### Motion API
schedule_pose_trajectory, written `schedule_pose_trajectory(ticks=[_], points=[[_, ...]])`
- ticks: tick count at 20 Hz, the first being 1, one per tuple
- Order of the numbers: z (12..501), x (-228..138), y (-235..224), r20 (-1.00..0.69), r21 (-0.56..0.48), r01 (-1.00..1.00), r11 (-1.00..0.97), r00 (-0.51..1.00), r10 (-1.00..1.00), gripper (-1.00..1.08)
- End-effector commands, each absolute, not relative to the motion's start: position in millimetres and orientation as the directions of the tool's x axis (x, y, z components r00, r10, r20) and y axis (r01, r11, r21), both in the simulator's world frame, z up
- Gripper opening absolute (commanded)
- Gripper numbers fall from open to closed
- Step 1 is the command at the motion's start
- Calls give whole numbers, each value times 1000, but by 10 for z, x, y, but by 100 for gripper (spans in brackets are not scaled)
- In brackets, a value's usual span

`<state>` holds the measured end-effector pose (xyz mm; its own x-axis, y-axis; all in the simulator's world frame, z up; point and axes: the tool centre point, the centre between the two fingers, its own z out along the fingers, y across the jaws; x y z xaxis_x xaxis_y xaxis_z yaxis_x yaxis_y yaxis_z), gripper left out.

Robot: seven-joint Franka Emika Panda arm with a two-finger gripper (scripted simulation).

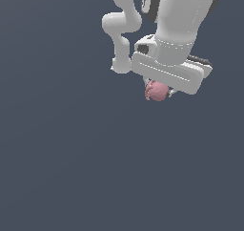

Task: Pick up the object and move it to a goal position.

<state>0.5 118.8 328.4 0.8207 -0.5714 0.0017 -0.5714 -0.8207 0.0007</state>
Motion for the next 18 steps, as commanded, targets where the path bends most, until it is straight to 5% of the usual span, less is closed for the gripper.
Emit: schedule_pose_trajectory(ticks=[1, 18], points=[[3550, -58, 1336, 1, 2, -572, -820, 820, -572, -100], [4754, -272, 2035, 0, 0, -571, -821, 821, -571, -100]])
